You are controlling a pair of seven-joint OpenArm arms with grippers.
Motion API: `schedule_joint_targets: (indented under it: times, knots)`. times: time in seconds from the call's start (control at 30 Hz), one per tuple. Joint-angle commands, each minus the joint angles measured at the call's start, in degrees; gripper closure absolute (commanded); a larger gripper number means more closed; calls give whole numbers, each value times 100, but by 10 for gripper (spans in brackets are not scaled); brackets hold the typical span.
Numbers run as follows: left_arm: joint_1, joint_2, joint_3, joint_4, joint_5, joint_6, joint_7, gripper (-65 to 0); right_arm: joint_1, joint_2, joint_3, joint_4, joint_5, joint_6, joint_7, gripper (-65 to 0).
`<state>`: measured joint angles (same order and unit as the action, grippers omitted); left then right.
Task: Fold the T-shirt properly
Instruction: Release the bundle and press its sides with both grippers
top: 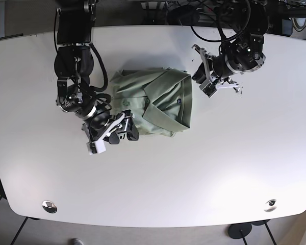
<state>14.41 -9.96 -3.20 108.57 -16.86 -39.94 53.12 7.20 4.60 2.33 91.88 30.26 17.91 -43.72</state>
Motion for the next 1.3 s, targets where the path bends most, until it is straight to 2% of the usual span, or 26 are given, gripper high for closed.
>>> schedule_joint_targets:
  times: [0.03, 0.1, 0.2, 0.27, 0.3, 0.37, 0.47, 0.53, 0.63, 0.7, 0.8, 0.93, 1.0, 1.1, 1.17, 1.3]
  knots:
    - [-39, 130, 96, 136, -41, -6, -77, -61, 155, 116, 27, 118, 38, 7, 122, -376]
    - [-92, 191, 316, 127, -41, -6, -77, -61, 322, 318, -9, -128, 38, 7, 148, -319]
    - [-233, 270, 685, 92, -32, -6, -77, -61, 708, 467, -26, -779, 2, 33, 148, -244]
    - [-233, 393, 826, -22, -32, -6, -77, -61, 1051, 503, -176, -1297, -296, 51, 157, -258]
    - [-241, 473, 834, -49, -32, -6, -77, -61, 1201, 503, -308, -1561, -490, 51, 157, -241]
    - [-241, 569, 826, -49, -32, -6, -77, -61, 1289, 503, -483, -1869, -710, 51, 298, -179]
    - [-241, 534, 799, -84, -32, -6, -77, -61, 1271, 511, -826, -2291, -824, 51, 904, -70]
    - [-250, 525, 755, -233, -32, -6, -77, -61, 1236, 511, -976, -2651, -859, 51, 1159, -63]
    - [-338, 525, 360, -523, -32, -6, -77, -61, 1042, 520, -976, -2766, -850, 51, 1423, -62]
    - [-558, 420, 210, -805, -24, -6, -77, -61, 919, 634, -976, -2730, -806, 51, 1458, -60]
    - [-927, 191, 193, -1271, -41, -6, -77, -61, 594, 722, -958, -2326, -824, 51, 1449, -60]
    - [-1894, 42, 202, -2378, -32, -6, -86, -61, 31, 977, -958, -1588, -806, 51, 1423, -59]
    - [-2430, 7, 202, -2941, -32, -6, -200, -63, -259, 977, -958, -1262, -841, 51, 1414, -59]
    - [-3248, -55, 272, -3952, -32, -6, -763, -63, -892, 960, -958, -445, -841, 42, 1115, -59]
    - [-3732, -73, 685, -4444, -32, -6, -930, -63, -1252, 907, -958, 56, -798, 15, 957, -59]
    - [-4110, -73, 931, -4506, -41, -6, -956, -63, -1648, 678, -976, 637, -806, 33, 931, -62]
